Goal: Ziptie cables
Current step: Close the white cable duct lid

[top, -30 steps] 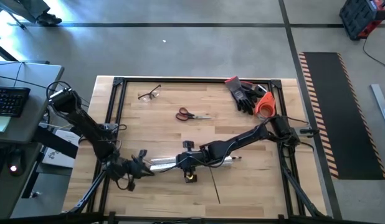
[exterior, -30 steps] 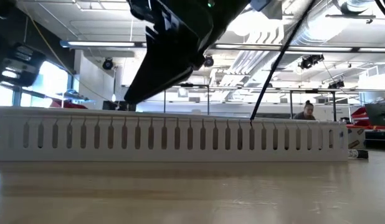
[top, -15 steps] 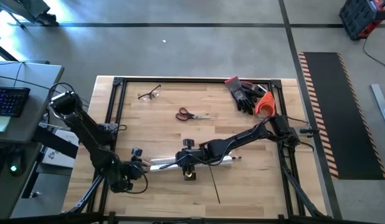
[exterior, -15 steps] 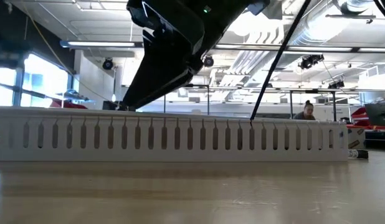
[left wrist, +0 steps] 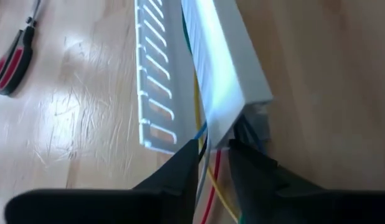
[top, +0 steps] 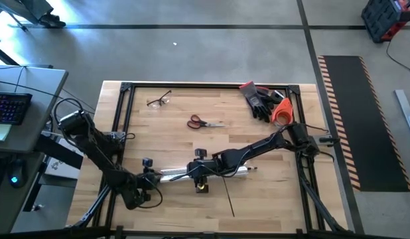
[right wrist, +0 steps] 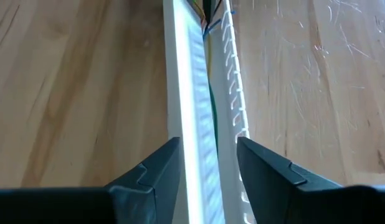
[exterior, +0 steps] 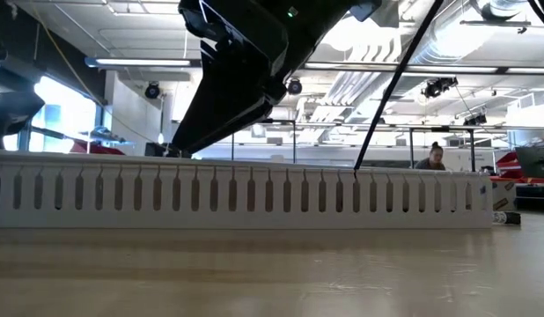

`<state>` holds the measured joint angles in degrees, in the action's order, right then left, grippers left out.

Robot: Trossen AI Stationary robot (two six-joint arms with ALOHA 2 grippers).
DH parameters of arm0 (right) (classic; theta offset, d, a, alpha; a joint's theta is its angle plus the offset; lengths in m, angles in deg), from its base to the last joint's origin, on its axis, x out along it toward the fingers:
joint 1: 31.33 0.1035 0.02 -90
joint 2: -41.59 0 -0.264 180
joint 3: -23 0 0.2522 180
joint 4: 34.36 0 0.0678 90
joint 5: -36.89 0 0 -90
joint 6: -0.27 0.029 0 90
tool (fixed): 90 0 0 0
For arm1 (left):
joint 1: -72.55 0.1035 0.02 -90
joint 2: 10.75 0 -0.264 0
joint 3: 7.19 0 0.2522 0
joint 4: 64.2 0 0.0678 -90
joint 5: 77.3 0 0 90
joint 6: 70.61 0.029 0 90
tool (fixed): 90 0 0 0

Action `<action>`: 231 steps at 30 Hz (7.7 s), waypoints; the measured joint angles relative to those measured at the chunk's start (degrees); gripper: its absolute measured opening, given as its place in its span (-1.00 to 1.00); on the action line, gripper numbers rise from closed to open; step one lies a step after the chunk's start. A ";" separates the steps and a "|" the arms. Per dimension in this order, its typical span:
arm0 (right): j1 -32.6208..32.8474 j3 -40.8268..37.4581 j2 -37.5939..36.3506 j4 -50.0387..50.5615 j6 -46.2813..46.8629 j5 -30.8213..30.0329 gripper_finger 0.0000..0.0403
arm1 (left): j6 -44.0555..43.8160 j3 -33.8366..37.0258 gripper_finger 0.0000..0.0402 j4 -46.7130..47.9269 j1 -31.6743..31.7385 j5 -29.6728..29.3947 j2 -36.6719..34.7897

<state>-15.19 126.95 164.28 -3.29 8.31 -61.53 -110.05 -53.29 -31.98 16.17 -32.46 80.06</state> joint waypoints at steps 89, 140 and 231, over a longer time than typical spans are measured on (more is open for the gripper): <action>-7.54 -42.64 -23.12 -35.84 -4.02 11.17 0.70 | 59.63 -18.16 -1.00 9.79 9.05 -31.67 0.37; -8.84 -20.54 -22.97 1.47 -9.57 1.10 0.06 | 24.07 -18.08 -0.31 14.21 4.48 -17.79 -18.37; -4.94 -13.25 -26.12 21.24 -3.42 3.36 0.06 | 19.94 5.44 -0.78 -44.36 24.70 19.65 0.94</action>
<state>-20.14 113.71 138.17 17.94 4.89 -58.17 -90.11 -47.85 -76.34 40.87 -12.81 81.00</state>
